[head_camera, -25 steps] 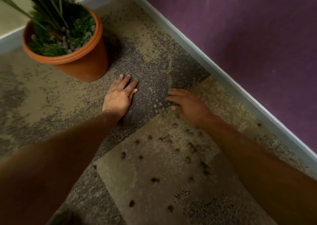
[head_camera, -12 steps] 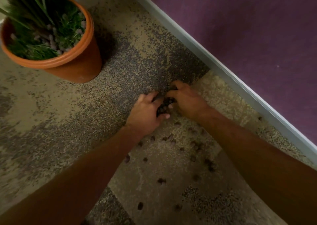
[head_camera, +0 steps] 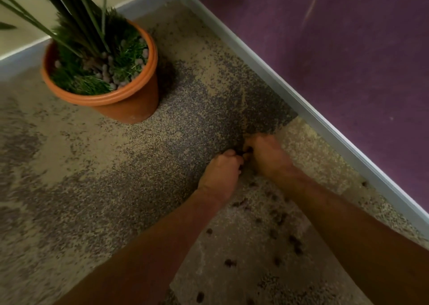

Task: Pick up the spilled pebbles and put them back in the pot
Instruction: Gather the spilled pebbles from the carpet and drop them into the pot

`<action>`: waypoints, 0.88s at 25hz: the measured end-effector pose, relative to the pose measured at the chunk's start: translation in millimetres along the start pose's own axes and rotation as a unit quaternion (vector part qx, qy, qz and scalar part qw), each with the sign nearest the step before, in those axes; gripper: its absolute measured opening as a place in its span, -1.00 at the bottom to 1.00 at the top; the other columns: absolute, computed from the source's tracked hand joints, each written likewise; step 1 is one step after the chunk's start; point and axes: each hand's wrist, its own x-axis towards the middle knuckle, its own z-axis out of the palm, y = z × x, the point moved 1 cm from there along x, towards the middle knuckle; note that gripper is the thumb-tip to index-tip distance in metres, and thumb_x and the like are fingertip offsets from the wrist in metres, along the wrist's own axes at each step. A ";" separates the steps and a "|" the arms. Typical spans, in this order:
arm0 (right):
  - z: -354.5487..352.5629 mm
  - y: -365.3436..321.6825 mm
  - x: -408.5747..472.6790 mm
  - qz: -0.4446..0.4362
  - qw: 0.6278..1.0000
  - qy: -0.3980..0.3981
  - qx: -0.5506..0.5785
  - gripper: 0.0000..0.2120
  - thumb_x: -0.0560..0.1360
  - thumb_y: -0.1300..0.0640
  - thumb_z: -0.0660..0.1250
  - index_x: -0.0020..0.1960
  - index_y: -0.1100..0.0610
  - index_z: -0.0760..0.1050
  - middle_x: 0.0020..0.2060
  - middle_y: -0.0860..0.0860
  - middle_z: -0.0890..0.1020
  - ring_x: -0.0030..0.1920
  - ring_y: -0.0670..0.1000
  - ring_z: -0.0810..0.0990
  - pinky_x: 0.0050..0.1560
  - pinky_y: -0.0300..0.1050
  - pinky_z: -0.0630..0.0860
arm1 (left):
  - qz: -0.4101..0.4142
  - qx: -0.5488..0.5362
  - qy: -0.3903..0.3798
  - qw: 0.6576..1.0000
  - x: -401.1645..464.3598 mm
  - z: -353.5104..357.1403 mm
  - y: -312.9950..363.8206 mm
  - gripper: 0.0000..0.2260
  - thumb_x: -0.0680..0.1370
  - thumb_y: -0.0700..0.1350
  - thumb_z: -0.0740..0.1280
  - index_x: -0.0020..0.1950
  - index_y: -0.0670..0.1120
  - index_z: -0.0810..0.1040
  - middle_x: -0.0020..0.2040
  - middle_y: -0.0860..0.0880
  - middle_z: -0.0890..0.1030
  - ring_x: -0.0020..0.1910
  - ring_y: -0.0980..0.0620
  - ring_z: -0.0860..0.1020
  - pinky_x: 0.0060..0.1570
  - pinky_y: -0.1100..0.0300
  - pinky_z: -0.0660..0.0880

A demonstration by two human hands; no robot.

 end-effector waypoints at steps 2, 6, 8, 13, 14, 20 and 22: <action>2.0 4.7 -7.9 0.020 0.999 0.004 0.046 -0.98 0.38 0.25 0.45 -0.19 0.17 0.63 -0.08 0.15 0.69 -0.03 0.12 0.65 0.03 -0.09 0.54 | -0.008 -0.039 0.012 0.999 -3.5 -2.2 -2.7 -0.79 0.54 -0.20 0.33 0.14 -0.05 0.62 0.11 -0.09 0.58 0.06 -0.12 0.57 0.08 0.02 0.50; 3.2 -5.6 -17.9 0.098 0.940 -0.005 0.326 -0.95 0.38 0.26 0.49 -0.18 0.18 0.64 -0.39 -0.02 0.68 -0.39 -0.10 0.66 -0.33 -0.25 0.56 | -0.107 -0.236 0.089 0.962 -15.3 -23.2 -13.7 -0.87 0.47 -0.23 0.42 -0.06 -0.03 0.68 -0.22 0.02 0.67 -0.19 0.03 0.63 -0.03 0.10 0.57; -0.5 -23.8 -18.6 0.109 0.902 0.003 0.418 -0.94 0.40 0.27 0.47 -0.18 0.14 0.63 -0.43 -0.05 0.68 -0.38 -0.12 0.66 -0.34 -0.34 0.54 | -0.177 -0.399 0.124 0.891 -22.5 -43.9 -20.6 -0.87 0.46 -0.28 0.44 -0.10 -0.06 0.68 -0.28 0.02 0.67 -0.30 0.04 0.64 -0.07 0.06 0.63; -17.1 -102.4 -9.0 0.024 0.853 -0.024 0.520 -0.90 0.44 0.34 0.40 -0.13 0.16 0.61 -0.32 -0.02 0.68 -0.29 -0.08 0.68 -0.21 -0.32 0.60 | -0.156 -0.570 0.209 0.779 -43.9 -125.0 -38.7 -0.82 0.45 -0.35 0.42 -0.13 -0.06 0.66 -0.30 0.05 0.68 -0.30 0.12 0.63 -0.25 0.32 0.57; -20.6 -120.4 -6.4 -0.005 0.856 -0.034 0.515 -0.90 0.44 0.33 0.41 -0.11 0.16 0.62 -0.31 -0.02 0.68 -0.28 -0.08 0.68 -0.20 -0.31 0.60 | -0.141 -0.572 0.230 0.775 -47.8 -143.8 -43.5 -0.82 0.45 -0.35 0.41 -0.12 -0.06 0.65 -0.31 0.06 0.68 -0.31 0.14 0.63 -0.25 0.33 0.57; -18.8 -215.8 30.4 -0.100 0.882 0.028 0.460 -0.92 0.42 0.29 0.46 -0.15 0.14 0.62 -0.32 0.02 0.68 -0.29 -0.02 0.70 -0.15 -0.13 0.67 | -0.166 -0.515 0.356 0.762 -57.7 -225.1 -102.0 -0.89 0.46 -0.34 0.41 -0.08 -0.16 0.65 -0.33 0.02 0.67 -0.33 0.10 0.62 -0.22 0.26 0.58; -10.5 -237.0 42.3 -0.101 0.893 0.025 0.438 -0.90 0.43 0.28 0.46 -0.06 0.20 0.62 -0.24 0.09 0.69 -0.25 0.02 0.71 -0.09 -0.04 0.68 | -0.200 -0.454 0.368 0.786 -53.1 -234.6 -120.2 -0.88 0.46 -0.32 0.42 -0.03 -0.18 0.65 -0.25 -0.06 0.67 -0.27 0.03 0.64 -0.10 0.11 0.63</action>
